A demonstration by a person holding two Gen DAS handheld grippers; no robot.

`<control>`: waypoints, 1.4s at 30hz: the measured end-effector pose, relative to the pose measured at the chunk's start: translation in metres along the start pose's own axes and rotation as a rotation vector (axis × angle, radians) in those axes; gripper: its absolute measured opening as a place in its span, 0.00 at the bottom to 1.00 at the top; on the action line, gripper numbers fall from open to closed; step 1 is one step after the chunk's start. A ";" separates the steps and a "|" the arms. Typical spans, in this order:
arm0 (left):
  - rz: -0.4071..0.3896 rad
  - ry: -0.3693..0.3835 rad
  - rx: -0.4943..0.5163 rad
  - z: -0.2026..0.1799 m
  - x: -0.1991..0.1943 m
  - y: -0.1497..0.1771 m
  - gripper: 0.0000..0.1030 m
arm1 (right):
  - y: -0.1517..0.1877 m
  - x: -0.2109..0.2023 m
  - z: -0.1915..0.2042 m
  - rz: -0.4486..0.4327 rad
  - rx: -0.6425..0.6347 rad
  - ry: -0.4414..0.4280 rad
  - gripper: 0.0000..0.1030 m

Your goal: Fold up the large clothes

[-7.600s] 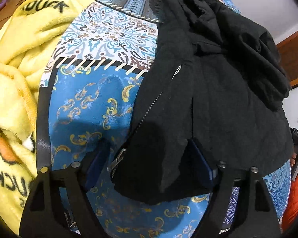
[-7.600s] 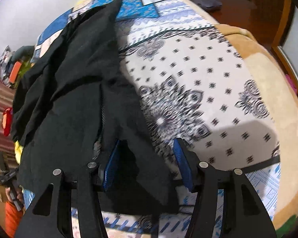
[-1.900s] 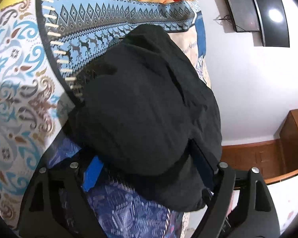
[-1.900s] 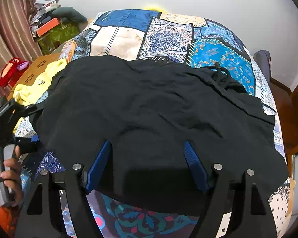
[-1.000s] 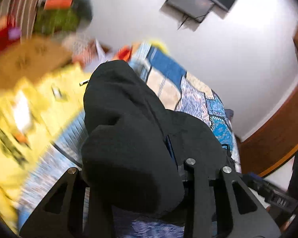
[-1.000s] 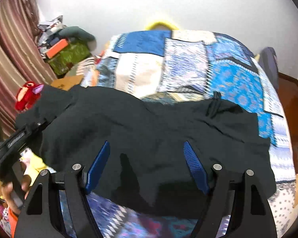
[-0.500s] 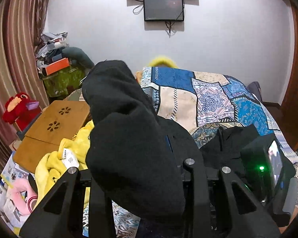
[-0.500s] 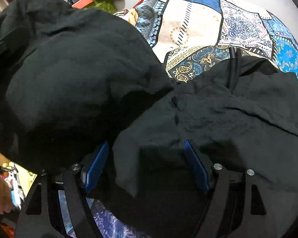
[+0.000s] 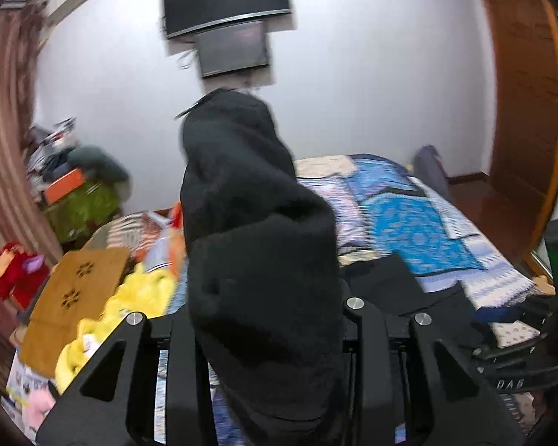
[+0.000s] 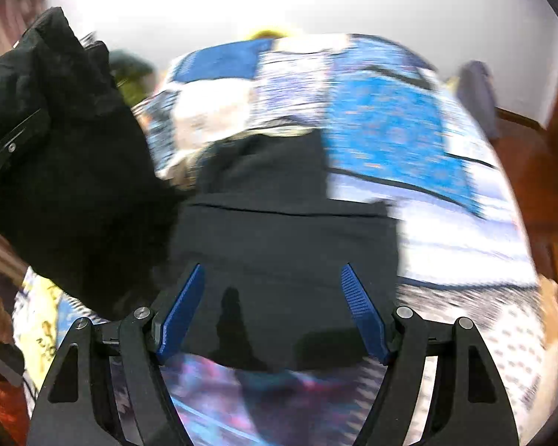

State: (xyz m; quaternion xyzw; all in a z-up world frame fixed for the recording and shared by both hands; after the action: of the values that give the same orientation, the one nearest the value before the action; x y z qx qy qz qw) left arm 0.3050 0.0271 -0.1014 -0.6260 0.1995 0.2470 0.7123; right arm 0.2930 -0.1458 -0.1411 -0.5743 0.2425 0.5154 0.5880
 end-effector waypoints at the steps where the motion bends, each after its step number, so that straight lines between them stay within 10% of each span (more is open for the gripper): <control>1: 0.008 0.020 0.017 -0.014 0.001 -0.002 0.32 | 0.002 -0.005 -0.013 -0.004 0.024 0.013 0.70; 17: 0.378 0.230 0.225 -0.171 0.069 0.042 0.34 | 0.048 -0.044 -0.106 -0.024 0.230 0.052 0.70; 22: 0.396 0.285 0.235 -0.181 0.060 0.049 0.60 | 0.052 -0.056 -0.114 -0.032 0.235 0.065 0.70; 34: 0.312 0.344 0.265 -0.148 -0.015 0.039 0.79 | 0.048 -0.103 -0.087 -0.120 0.162 0.059 0.72; 42: 0.182 0.199 0.168 -0.071 -0.034 0.016 0.94 | 0.028 -0.108 -0.035 -0.154 0.058 -0.003 0.72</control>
State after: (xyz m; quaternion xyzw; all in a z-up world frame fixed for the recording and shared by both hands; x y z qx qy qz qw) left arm 0.2697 -0.0452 -0.1040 -0.5650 0.3448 0.2296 0.7136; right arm 0.2406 -0.2191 -0.0660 -0.5732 0.2115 0.4624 0.6425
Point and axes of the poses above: each gripper's, at about its wrist camera, not at the fingertips, and x roughly the way its jaws point, z to its left, y to its underside, the point moved 1 cm from there along x, roughly the way its jaws point, and after that the axes turned 8 degrees about z, right-handed, at the moved point
